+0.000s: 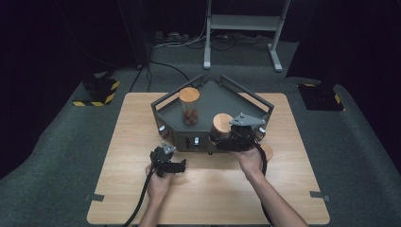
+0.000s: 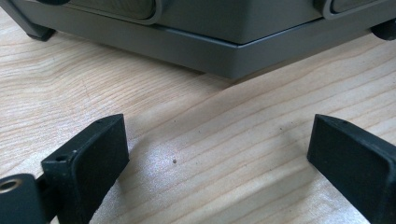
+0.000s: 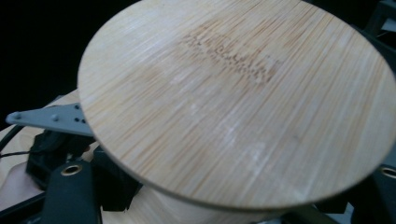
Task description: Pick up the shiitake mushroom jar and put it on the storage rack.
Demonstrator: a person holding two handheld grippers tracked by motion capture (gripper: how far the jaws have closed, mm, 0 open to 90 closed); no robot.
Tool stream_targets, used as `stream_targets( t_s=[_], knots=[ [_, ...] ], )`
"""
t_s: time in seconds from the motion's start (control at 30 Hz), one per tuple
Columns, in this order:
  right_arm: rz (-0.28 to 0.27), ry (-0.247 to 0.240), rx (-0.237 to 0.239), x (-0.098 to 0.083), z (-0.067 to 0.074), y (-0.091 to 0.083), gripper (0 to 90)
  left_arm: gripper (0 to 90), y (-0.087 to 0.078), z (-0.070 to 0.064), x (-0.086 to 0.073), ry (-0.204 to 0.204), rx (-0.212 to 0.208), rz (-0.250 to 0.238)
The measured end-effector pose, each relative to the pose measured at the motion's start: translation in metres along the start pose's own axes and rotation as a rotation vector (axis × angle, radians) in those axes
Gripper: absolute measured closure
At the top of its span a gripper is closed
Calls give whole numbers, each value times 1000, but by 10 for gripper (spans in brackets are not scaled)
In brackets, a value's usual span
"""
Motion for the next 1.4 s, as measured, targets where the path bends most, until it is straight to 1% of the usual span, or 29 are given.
stream_targets(
  t_s=[0.27, 0.37, 0.4, 0.43, 0.5, 0.53, 0.6, 0.63, 0.67, 0.7, 0.87, 0.9, 1.0, 1.07, 1.2, 1.23, 1.3, 1.4],
  knots=[
    [5, 34, -34, 6, -11, 6, 256, 51, 0, 0, 0, 1, 0, 0],
    [2, 34, -41, 9, -14, 7, 256, 51, 0, 0, 0, 1, 0, 0],
    [10, 32, -47, 11, -16, 9, 256, 51, 0, 0, 0, -4, -1, -1],
    [12, 36, -50, 11, -17, 10, 255, 51, 0, 0, 0, -1, 0, 0],
    [12, 42, -52, 13, -19, 12, 256, 51, 0, -1, 0, -9, -2, -4],
    [15, 39, -55, 14, -20, 13, 256, 51, 0, 0, 0, 0, 0, 0],
    [20, 36, -61, 16, -21, 15, 256, 51, 0, 0, 0, -6, -1, -4],
    [23, 36, -64, 17, -22, 16, 256, 51, 0, 0, 0, -2, 0, -2],
    [25, 39, -68, 18, -23, 17, 256, 51, 0, -1, 0, -9, -2, -4],
    [26, 39, -72, 19, -25, 19, 256, 51, 0, 0, 0, -3, 0, -1],
    [43, 53, -91, 22, -31, 25, 256, 51, 0, 0, 0, -2, 0, -1],
    [48, 51, -96, 23, -33, 27, 256, 51, 0, -1, 0, -8, -1, -3],
    [59, 52, -107, 24, -35, 31, 256, 51, 0, 0, 0, -5, -1, -2],
    [72, 56, -109, 24, -36, 34, 256, 51, 0, 0, 0, 1, 1, 1],
    [93, 59, -115, 22, -38, 40, 256, 51, 0, 0, 0, -2, 0, -1],
    [98, 60, -116, 21, -39, 42, 256, 51, 0, -1, 0, -9, -2, -4],
    [107, 59, -119, 21, -39, 44, 256, 51, 0, 0, 0, -1, 0, 0],
    [116, 63, -120, 20, -40, 47, 256, 51, 0, -1, 0, -8, -1, -3]
  ],
)
Point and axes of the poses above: each handheld gripper's, and its own axes: y roughly forward along the jaws, x roughly out of its top, z roughly to its left, the point moved 2 cm from there along y, roughly forward along the jaws, and after that the axes turned 13 degrees about -y, right-handed, at the moved point
